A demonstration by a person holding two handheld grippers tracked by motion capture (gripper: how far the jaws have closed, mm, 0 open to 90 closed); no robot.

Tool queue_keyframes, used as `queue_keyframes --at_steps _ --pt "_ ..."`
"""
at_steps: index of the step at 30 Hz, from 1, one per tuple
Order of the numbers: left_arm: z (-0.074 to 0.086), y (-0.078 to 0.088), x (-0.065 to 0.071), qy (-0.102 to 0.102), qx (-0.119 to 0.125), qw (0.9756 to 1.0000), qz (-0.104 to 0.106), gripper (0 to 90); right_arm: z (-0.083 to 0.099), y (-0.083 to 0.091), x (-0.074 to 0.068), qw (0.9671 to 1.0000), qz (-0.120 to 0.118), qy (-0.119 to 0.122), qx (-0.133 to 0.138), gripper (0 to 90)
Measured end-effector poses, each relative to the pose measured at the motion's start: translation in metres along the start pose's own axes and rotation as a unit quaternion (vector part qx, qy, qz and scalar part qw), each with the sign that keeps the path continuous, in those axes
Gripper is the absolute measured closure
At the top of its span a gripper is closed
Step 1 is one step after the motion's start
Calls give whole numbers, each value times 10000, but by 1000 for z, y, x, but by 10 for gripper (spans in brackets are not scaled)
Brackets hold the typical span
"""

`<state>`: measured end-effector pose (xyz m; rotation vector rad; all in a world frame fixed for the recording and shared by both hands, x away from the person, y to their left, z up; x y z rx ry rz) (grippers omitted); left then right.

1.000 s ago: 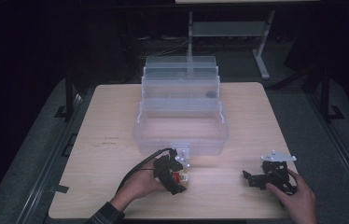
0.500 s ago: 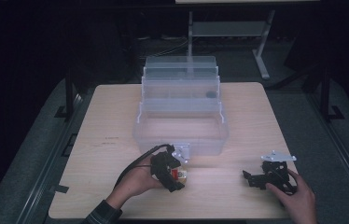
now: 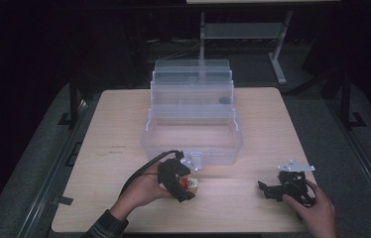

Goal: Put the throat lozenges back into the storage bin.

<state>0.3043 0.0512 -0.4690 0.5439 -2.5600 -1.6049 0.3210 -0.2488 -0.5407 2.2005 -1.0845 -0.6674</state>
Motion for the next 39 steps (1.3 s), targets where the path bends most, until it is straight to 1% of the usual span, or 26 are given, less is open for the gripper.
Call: queue_keyframes --at_steps 4,7,12,20,23,30,35,36,37,39 --pt "-1 6 -4 3 19 10000 -43 195 0 0 0 10000 1 3 -2 5" --pt "-2 9 -5 4 28 10000 -35 195 0 0 0 10000 0 -3 -1 5" --pt "-3 13 -8 11 31 10000 -59 195 0 0 0 10000 -1 0 1 5" --pt "-8 22 -14 -24 68 9999 -114 195 0 0 0 10000 1 2 -1 5" --pt "-11 27 -18 -25 63 9999 -142 195 0 0 0 10000 -1 0 3 5" --pt "-14 34 -24 -42 70 9999 -152 195 0 0 0 10000 -7 -4 -1 5" --pt "-17 41 -29 26 115 9998 -151 195 0 0 -1 10000 -11 -25 -7 5" --pt "-19 43 -31 60 135 9997 -177 195 0 0 0 10000 -5 10 7 5" --pt "-19 43 -31 60 135 9997 -177 195 0 0 0 10000 -5 10 7 5" --pt "-19 48 -37 47 139 9997 -207 195 0 0 0 10000 -6 4 0 5"
Point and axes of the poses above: each handheld gripper's, and its own axes: y roughly backward along the jaws, z roughly out of its underside, x roughly to its right, the point moved 8 cm from there along -y, roughly forward along the jaws, and after that the axes turned 12 degrees about -z, right-handed, at the moved point
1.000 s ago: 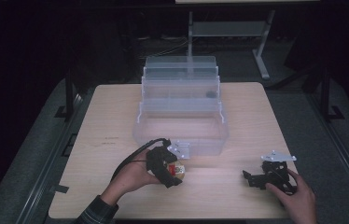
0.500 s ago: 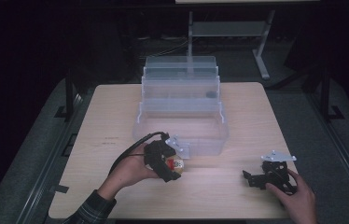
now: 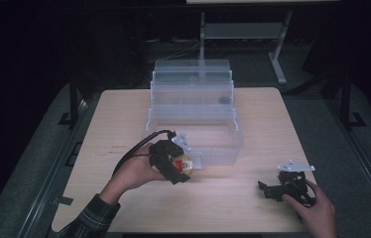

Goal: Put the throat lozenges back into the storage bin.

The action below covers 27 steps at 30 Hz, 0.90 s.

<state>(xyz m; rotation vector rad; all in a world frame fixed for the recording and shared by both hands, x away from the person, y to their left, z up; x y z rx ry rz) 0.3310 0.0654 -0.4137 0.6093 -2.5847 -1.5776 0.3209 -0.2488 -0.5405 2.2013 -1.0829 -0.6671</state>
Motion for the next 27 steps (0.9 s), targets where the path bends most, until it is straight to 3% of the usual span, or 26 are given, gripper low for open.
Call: queue_keyframes --at_steps 27 --pt "-6 15 -45 336 9 9990 -289 195 0 0 0 10000 1 1 1 5"
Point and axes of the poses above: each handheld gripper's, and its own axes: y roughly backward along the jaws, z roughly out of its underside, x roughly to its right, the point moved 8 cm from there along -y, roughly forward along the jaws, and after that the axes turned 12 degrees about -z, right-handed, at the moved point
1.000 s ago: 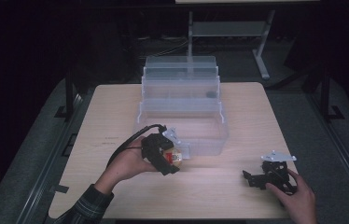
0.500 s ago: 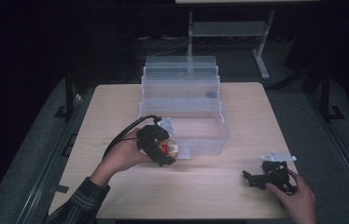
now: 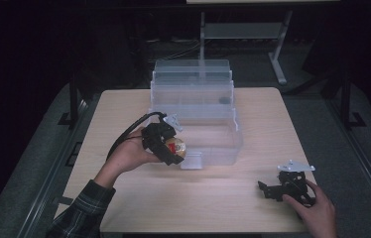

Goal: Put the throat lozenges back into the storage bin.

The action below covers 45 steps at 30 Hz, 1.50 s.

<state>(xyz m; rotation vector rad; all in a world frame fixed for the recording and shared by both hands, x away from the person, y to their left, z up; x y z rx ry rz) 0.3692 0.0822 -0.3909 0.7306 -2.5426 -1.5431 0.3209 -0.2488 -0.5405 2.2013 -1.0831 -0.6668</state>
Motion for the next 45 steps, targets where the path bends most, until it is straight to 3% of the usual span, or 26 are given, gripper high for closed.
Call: queue_keyframes --at_steps 21,45 --pt "2 -4 -33 337 -44 9991 -245 195 0 0 0 10000 1 -7 2 5" --pt "18 -12 -68 778 -243 9955 -486 195 0 0 0 10000 5 -4 1 5"
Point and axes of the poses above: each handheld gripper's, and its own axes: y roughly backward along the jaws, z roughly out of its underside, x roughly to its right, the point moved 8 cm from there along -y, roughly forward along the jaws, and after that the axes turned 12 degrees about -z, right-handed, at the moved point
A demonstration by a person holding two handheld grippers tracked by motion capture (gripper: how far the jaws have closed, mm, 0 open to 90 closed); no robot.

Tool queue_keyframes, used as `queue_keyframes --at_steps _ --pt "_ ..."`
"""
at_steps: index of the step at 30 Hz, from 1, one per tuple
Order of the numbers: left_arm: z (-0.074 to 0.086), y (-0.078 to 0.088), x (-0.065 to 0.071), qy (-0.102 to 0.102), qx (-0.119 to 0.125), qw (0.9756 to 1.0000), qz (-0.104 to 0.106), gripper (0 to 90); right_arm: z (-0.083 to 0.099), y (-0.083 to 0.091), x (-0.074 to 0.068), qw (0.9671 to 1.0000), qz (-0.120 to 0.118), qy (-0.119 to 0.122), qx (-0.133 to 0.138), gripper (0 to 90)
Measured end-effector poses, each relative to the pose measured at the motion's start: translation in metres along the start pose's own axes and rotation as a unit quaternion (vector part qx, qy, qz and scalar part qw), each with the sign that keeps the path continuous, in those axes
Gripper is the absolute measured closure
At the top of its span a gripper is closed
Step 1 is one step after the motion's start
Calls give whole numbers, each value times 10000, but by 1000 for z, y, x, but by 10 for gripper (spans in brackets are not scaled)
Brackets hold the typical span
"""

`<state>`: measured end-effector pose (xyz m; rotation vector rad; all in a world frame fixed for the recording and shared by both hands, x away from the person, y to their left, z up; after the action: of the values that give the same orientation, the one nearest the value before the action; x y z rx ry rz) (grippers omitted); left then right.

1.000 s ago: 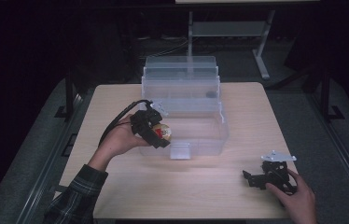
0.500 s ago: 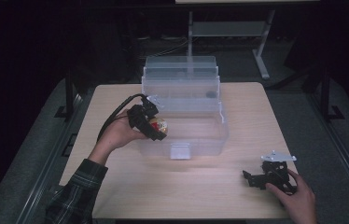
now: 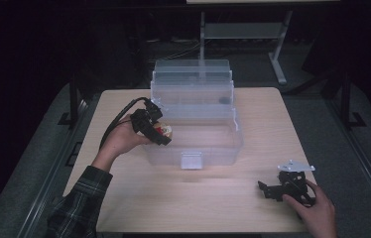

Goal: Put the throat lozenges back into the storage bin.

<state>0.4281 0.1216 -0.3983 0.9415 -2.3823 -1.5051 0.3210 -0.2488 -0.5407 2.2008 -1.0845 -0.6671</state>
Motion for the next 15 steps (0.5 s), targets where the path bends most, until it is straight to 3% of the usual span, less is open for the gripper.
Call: queue_keyframes --at_steps 15 --pt "10 -12 -14 136 -142 9998 -59 195 0 0 0 10000 0 1 -1 5"
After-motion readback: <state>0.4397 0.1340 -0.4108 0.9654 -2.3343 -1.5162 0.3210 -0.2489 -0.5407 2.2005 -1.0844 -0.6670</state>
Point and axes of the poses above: each handheld gripper's, and its own axes: y roughly backward along the jaws, z roughly out of its underside, x roughly to its right, the point moved 8 cm from there along -y, roughly forward along the jaws, and after that the axes turned 12 degrees about -z, right-handed, at the moved point
